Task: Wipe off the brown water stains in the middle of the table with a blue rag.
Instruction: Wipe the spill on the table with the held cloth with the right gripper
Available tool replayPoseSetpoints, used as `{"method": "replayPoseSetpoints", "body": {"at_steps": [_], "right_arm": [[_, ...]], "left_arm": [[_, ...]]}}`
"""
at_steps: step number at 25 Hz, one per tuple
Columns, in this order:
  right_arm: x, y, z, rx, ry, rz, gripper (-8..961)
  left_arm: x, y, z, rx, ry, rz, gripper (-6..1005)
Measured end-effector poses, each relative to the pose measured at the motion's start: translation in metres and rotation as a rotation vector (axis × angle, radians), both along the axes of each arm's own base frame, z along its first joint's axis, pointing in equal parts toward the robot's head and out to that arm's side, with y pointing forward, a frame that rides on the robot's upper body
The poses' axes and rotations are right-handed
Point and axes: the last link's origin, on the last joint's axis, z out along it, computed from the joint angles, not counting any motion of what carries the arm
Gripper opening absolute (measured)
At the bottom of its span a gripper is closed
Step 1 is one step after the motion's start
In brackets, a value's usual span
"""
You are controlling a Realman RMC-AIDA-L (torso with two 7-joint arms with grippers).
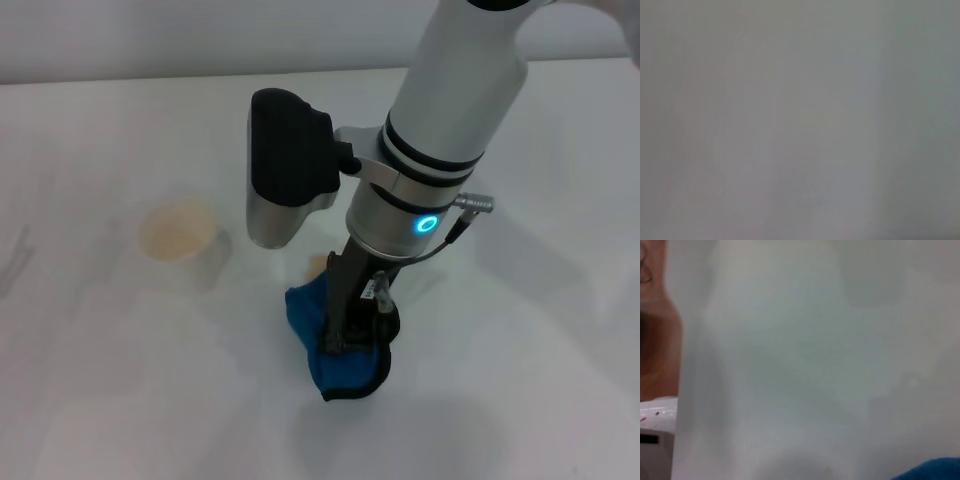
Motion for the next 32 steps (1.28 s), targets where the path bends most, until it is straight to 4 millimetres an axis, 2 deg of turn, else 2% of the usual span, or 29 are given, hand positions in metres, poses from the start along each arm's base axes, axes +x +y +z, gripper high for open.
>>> {"method": "replayPoseSetpoints", "body": {"at_steps": [4,10,16,23,32], "right_arm": [[0.001,0.008,-0.002,0.034,0.009,0.0,30],[0.009,0.041,-0.007,0.224,0.012,-0.002,30],[0.018,0.066,-0.004,0.386,0.005,0.022,30],[0.038,0.095,0.01,0.604,-0.067,0.061,27],[0.06,0.112,0.032,0.786,-0.176,0.085,26]], "left_arm": [[0.001,0.001,0.0,0.0,0.001,-0.001,877],[0.002,0.004,0.001,0.001,0.003,-0.007,878],[0.002,0.004,0.0,0.001,0.0,-0.004,878],[0.002,0.003,0.0,0.0,-0.001,-0.003,878],[0.003,0.004,0.0,0.0,-0.001,-0.008,878]]}}
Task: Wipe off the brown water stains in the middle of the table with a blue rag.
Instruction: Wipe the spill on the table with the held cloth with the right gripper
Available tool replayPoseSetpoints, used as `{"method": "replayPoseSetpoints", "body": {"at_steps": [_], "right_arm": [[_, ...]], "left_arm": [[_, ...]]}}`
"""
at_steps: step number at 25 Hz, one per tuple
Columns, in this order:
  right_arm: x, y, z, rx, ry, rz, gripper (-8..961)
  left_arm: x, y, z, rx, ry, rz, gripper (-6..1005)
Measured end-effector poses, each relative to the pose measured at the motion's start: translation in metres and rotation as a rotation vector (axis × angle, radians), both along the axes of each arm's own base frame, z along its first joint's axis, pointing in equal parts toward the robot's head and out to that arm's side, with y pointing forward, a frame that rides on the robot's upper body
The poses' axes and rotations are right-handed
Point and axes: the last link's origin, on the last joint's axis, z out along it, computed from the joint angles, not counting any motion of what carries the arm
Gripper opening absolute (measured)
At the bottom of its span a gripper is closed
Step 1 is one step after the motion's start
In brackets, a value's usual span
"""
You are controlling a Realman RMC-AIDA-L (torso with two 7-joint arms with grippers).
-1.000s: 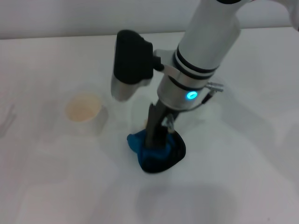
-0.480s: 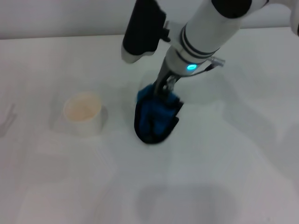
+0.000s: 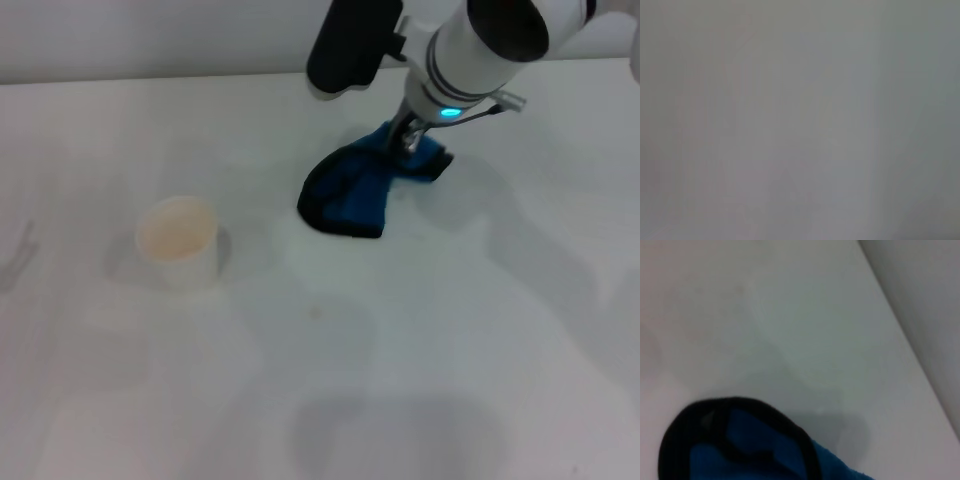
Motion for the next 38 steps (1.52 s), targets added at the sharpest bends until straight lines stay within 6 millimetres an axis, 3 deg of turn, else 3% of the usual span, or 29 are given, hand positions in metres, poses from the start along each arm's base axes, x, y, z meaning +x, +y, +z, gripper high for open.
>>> {"method": "replayPoseSetpoints", "body": {"at_steps": [5,13,28,34,38], "right_arm": [[-0.001,-0.004,-0.002,-0.023,0.011,-0.01,26],[-0.017,-0.048,-0.023,-0.384,0.141,-0.08,26],[-0.042,-0.105,-0.012,-0.917,0.361,-0.078,25],[-0.034,-0.108,-0.01,-0.94,0.362,-0.07,25],[-0.028,-0.086,-0.005,-0.784,0.381,-0.074,26]], "left_arm": [[0.001,0.002,0.001,0.002,0.002,-0.001,877],[0.004,0.006,0.001,0.002,0.001,-0.01,877],[0.006,0.01,0.001,0.002,0.012,-0.02,877],[0.008,0.011,0.0,0.0,0.013,-0.025,876],[0.008,0.011,-0.001,0.0,0.013,-0.025,876]]}}
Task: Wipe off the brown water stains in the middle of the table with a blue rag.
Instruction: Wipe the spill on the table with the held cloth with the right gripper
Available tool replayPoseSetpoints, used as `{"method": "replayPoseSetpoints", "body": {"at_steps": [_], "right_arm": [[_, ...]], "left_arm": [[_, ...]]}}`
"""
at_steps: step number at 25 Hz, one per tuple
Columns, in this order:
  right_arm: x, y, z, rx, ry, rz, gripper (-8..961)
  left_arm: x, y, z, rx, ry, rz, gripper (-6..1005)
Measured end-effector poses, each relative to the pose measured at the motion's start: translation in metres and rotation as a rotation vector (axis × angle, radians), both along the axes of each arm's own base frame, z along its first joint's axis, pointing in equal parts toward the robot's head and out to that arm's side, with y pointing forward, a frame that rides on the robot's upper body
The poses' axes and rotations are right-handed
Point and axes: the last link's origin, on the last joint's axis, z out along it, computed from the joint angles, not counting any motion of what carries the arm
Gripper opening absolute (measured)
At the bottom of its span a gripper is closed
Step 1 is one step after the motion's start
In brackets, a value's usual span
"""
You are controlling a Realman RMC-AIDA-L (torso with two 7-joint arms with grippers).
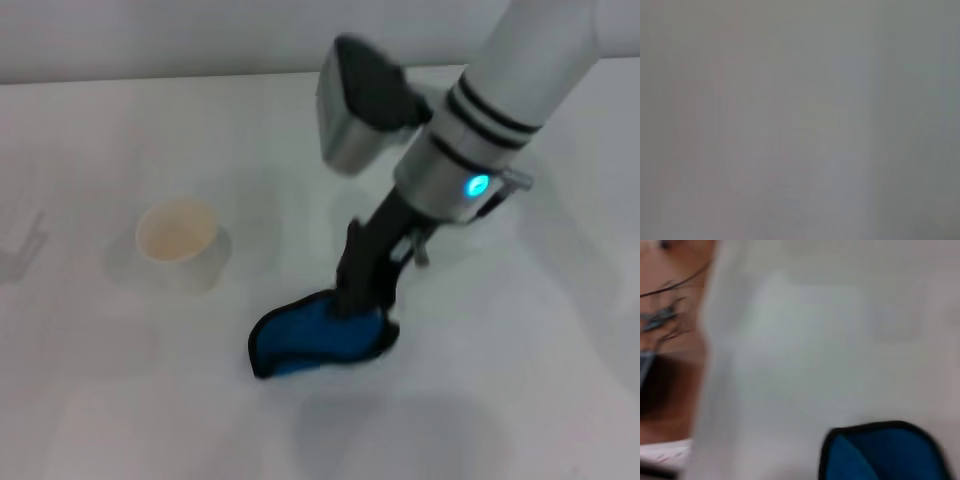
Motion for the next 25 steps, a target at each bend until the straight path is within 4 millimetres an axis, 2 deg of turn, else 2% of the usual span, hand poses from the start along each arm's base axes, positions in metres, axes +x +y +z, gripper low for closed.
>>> {"method": "replayPoseSetpoints", "body": {"at_steps": [4,7,18,21,25], "right_arm": [[0.012,0.027,0.011,0.199,0.001,-0.068,26],[0.017,0.039,0.018,0.301,0.029,-0.115,26],[0.028,0.06,0.03,0.492,0.065,-0.18,25],[0.036,0.063,0.035,0.525,0.053,-0.19,25],[0.054,0.068,0.052,0.599,0.061,-0.241,25]], "left_arm": [[0.0,0.0,0.0,-0.001,0.0,-0.001,876],[0.0,0.0,0.0,-0.001,0.0,-0.001,876],[0.004,0.004,0.0,-0.001,0.0,-0.012,877],[0.003,0.004,0.0,0.0,0.0,-0.011,877],[0.003,0.004,0.001,0.003,-0.001,-0.01,877]]}}
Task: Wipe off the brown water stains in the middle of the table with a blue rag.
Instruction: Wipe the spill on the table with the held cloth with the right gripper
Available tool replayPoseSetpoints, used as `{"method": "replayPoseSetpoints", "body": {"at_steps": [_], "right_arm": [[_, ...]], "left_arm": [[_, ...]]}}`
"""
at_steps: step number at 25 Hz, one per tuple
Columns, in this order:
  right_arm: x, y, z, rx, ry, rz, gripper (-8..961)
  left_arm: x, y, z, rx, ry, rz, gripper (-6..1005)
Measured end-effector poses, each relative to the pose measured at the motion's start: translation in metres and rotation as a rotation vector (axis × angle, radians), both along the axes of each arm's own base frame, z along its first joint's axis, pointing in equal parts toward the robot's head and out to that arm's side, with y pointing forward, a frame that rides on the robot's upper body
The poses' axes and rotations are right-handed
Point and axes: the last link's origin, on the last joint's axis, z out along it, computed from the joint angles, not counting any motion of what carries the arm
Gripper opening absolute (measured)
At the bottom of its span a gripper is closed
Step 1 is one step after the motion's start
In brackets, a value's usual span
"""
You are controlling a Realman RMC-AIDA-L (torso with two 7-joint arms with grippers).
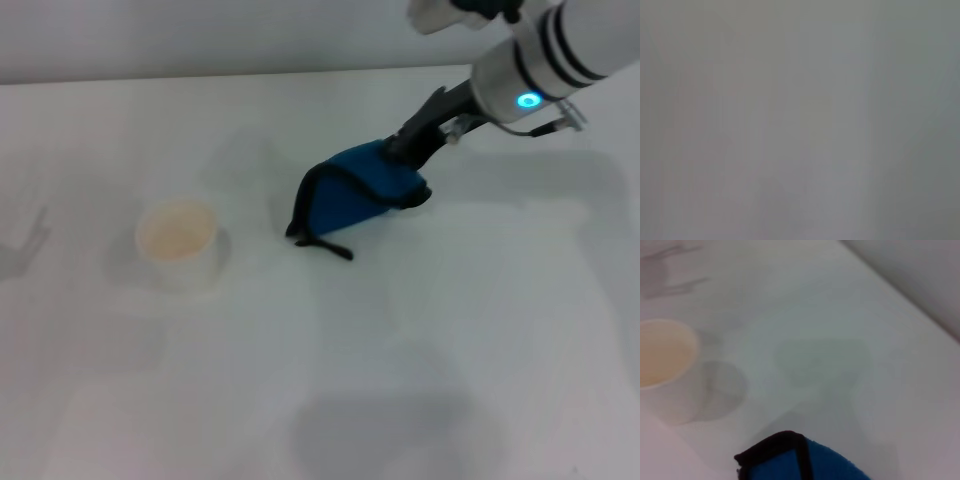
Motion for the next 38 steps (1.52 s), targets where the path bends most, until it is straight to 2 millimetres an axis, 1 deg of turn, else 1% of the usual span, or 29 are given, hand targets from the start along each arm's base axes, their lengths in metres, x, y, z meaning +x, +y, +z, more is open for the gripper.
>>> {"method": "replayPoseSetpoints", "body": {"at_steps": [3,6,14,22,28,33,38], "right_arm": [[0.013,-0.001,0.014,0.054,0.027,-0.01,25],[0.027,-0.008,0.029,0.116,0.056,0.017,26],[0.051,-0.026,0.054,0.231,0.221,0.034,25],[0.07,-0.044,0.06,0.27,0.313,0.062,26],[0.085,-0.058,0.052,0.242,0.337,0.081,28],[0.098,-0.065,0.045,0.228,0.33,0.063,29],[0.116,-0.07,0.053,0.285,0.324,0.024,31]], "left_arm": [[-0.001,0.0,0.0,-0.001,0.001,0.006,877],[-0.002,0.001,-0.001,-0.005,0.005,0.016,877],[0.0,0.005,0.0,-0.004,0.009,0.013,876],[-0.002,0.008,0.002,-0.003,0.019,0.025,876],[0.001,0.011,0.001,-0.005,0.03,0.017,876],[0.002,0.012,0.001,-0.002,0.031,0.012,877],[0.002,0.012,0.001,-0.002,0.032,0.012,878]]}}
